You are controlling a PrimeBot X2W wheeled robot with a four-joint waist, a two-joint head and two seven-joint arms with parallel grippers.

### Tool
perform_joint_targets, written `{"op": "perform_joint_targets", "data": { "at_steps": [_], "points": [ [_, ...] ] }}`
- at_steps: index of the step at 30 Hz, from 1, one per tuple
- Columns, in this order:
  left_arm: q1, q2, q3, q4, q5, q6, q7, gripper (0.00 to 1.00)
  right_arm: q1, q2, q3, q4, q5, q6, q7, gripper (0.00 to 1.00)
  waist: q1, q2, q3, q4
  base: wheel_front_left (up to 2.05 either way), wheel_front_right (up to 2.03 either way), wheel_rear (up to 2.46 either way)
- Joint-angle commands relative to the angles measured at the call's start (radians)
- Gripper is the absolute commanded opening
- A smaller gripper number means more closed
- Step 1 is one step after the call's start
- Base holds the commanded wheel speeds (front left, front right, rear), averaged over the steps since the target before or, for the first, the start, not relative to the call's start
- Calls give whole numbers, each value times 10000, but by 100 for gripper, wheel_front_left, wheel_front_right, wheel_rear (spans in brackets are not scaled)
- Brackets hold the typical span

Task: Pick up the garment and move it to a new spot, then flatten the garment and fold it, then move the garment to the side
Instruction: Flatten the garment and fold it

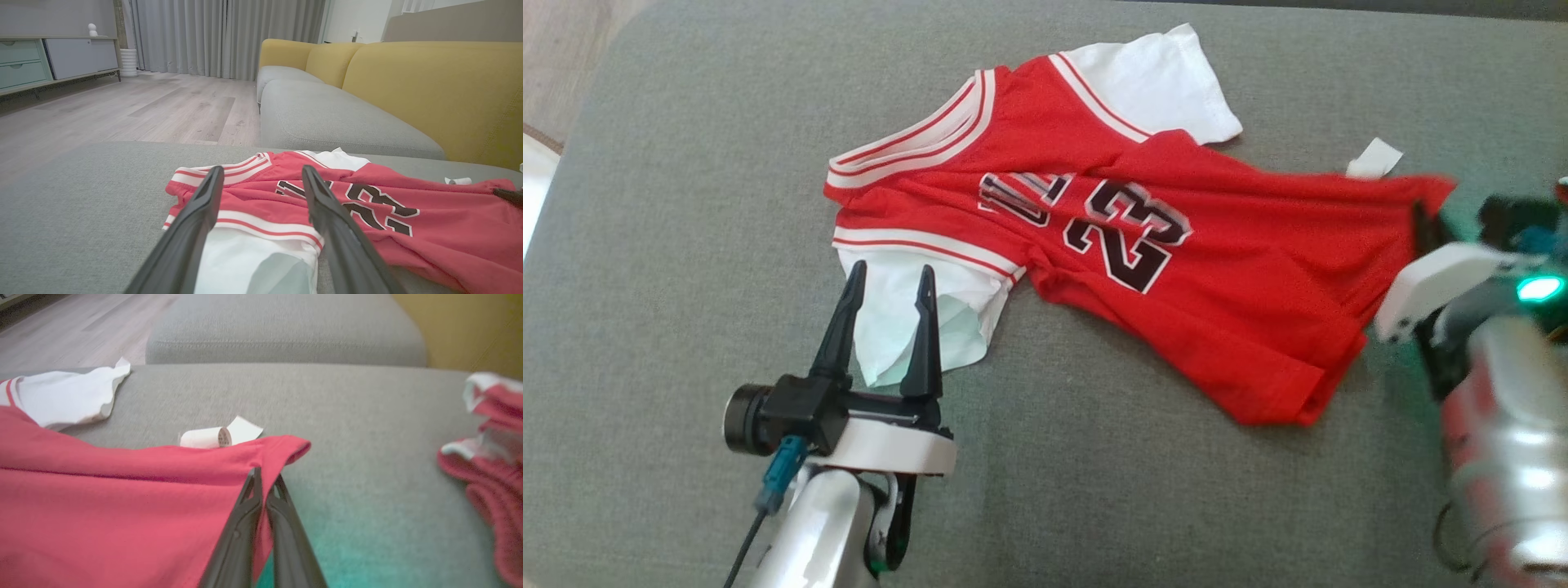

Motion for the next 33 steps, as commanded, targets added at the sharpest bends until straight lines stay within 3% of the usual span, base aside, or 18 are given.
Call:
{"op": "perform_joint_targets", "data": {
  "at_steps": [1,10,19,20,21,25,33],
  "points": [
    [-388,22,260,-272,16,7,-93,100,-502,-146,238,-280,-72,-7,-139,0,-1,0,19,27,0,0,0],
    [-669,13,-281,-394,-302,70,-93,100,-2672,-1770,782,-102,-635,-7,-221,0,-1,0,474,529,0,0,0],
    [-1083,12,-885,-507,-680,279,-93,100,-4668,-3096,1451,822,-1054,-7,-273,0,-1,0,991,1177,0,0,0],
    [-1111,12,-920,-513,-705,302,-93,100,-4799,-3189,1490,932,-1155,-7,-322,20,-1,0,1013,1208,0,0,0],
    [-1138,12,-950,-515,-729,326,-93,100,-4898,-3237,1528,1048,-1233,-7,-388,100,-1,0,1026,1229,0,0,0],
    [-1136,11,-948,-491,-777,432,-93,100,-5044,-3104,1511,1525,-1236,-7,-778,100,-1,0,888,1147,0,0,0],
    [-904,11,-358,-413,-474,399,-93,100,-4399,-2175,2058,1835,-655,-7,-1874,100,-1,0,152,351,0,0,0]
  ]
}}
